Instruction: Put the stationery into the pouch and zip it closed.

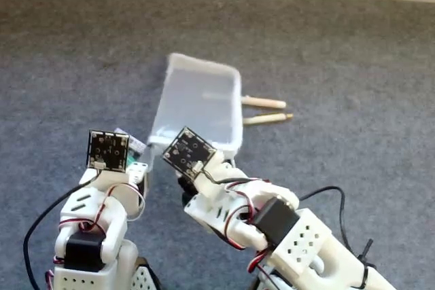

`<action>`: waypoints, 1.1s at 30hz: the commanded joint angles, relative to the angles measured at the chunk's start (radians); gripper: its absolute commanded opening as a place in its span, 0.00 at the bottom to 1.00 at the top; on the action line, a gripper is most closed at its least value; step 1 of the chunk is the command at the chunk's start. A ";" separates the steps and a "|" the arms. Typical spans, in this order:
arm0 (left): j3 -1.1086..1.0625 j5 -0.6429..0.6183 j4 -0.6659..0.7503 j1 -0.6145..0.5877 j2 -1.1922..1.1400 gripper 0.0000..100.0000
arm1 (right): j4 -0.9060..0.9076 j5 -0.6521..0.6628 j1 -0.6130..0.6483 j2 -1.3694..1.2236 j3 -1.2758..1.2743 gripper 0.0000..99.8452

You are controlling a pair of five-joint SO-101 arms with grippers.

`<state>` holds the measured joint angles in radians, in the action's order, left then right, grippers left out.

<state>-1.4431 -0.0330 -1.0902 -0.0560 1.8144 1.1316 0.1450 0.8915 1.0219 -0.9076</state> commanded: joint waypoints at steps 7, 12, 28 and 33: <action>0.018 0.092 0.017 -0.001 -0.007 0.01 | 0.013 0.005 -0.107 0.030 0.016 0.01; 0.018 0.092 0.018 -0.050 -0.007 0.01 | 0.013 0.005 -0.171 0.030 0.019 0.01; 0.054 0.091 0.009 -0.202 -0.007 0.01 | 0.004 0.003 -0.329 0.030 0.021 0.01; 0.076 0.091 -0.038 -0.226 -0.007 0.01 | 0.002 -0.028 -0.358 0.030 0.021 0.01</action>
<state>-1.4431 0.0545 -1.0917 -0.2232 1.8098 1.1347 0.1343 0.5785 1.0311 -0.9060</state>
